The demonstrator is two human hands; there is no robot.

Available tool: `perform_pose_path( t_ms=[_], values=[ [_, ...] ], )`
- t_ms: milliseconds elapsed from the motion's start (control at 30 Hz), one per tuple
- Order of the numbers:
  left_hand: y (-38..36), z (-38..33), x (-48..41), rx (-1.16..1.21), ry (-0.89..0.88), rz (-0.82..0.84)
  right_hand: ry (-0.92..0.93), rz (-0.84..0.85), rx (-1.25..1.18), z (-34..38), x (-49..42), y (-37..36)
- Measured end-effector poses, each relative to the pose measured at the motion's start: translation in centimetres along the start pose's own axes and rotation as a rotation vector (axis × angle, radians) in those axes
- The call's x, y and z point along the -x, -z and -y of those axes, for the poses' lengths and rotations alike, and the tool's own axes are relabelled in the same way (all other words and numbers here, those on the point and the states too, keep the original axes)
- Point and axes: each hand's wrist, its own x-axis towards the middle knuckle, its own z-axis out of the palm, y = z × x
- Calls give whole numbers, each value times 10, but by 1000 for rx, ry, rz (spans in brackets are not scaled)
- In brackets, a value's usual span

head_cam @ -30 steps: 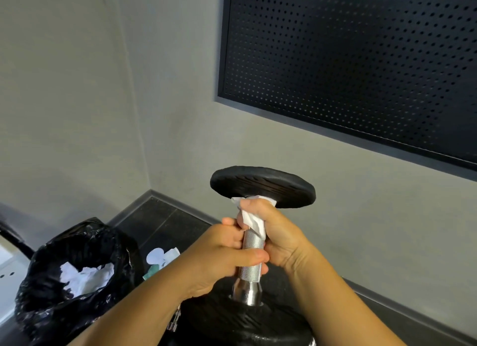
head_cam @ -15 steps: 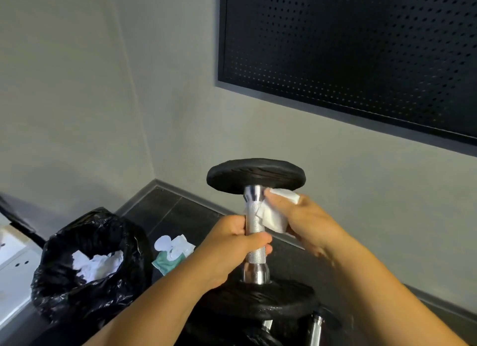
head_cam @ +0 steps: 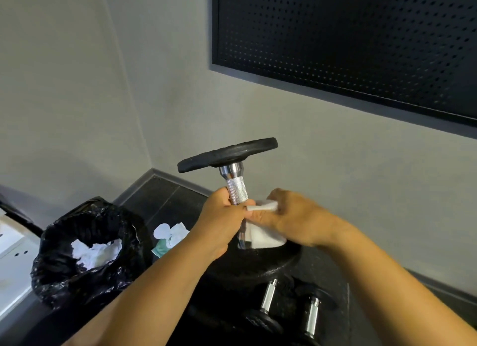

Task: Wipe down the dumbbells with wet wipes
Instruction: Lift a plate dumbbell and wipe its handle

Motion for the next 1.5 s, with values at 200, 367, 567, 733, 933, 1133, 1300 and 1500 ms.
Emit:
perform_pose_path(
  t_ms=[200,367,567,733,933,1133,1300,1500],
  values=[
    [10,4,-4,-20,20,-34,36,368,1,3,7,-1],
    [11,5,-4,31,-12,-76,-78,339,-147,-1,-10,3],
    [17,-2,0,34,-65,-14,-65,378,-88,-11,-31,-1],
    [10,-4,1,18,-125,-108,-81,246,-189,0,-35,-21],
    [2,-6,-5,34,-135,-275,-123,-253,206,27,-29,-60],
    [25,-6,-3,31,-173,-104,-76,83,-316,6,-38,-44],
    [41,-8,-4,275,-74,111,-99,349,-274,9,-45,-12],
    [24,-10,-6,95,-129,-197,-100,111,14,30,-44,-36]
  ],
)
